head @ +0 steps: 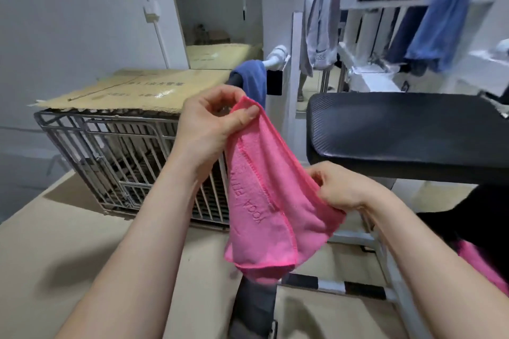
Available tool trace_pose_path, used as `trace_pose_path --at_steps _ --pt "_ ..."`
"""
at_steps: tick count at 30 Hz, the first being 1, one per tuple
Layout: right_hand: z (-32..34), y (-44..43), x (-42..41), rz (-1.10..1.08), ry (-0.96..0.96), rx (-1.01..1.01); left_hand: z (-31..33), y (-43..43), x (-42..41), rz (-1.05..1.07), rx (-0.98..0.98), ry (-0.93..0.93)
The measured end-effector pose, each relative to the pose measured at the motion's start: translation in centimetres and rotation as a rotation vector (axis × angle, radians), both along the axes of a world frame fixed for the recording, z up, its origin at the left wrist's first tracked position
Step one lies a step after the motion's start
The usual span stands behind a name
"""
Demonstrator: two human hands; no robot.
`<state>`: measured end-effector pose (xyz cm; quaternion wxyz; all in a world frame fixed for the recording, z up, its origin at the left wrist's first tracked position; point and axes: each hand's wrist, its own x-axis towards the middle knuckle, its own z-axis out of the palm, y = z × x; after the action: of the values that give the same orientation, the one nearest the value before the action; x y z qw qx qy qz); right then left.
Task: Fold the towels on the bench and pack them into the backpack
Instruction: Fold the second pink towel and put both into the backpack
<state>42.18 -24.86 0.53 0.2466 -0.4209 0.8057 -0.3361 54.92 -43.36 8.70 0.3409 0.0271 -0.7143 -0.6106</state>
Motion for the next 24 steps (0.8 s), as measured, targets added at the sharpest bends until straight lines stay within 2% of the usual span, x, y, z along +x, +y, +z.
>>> trace_pose_path --at_steps 3,5,10,15,18,22,24 --pt "1.3 4.2 -3.1 -0.112 0.129 0.177 1.0 0.3 -2.8 0.106 0.015 0.102" --pt "2.6 6.7 -4.6 -0.202 0.111 0.207 1.3 0.7 -4.5 0.143 -0.070 0.103" --pt "6.4 11.7 -7.6 -0.392 -0.261 -0.027 1.3 0.3 -7.1 0.156 -0.113 0.098" --pt "12.0 12.6 -8.8 -0.618 -0.174 -0.126 2.1 -0.7 -9.3 0.100 -0.072 0.071" --pt "15.1 12.2 -9.0 -0.783 -0.134 -0.372 3.7 -1.6 -11.2 0.069 0.012 0.077" --pt "18.7 9.7 -9.5 -0.923 -0.218 -1.000 6.4 -1.7 -14.2 -0.012 0.122 0.132" --pt "19.7 8.8 -10.1 -1.022 -0.107 -1.040 7.4 -1.4 -15.8 -0.041 0.121 0.129"
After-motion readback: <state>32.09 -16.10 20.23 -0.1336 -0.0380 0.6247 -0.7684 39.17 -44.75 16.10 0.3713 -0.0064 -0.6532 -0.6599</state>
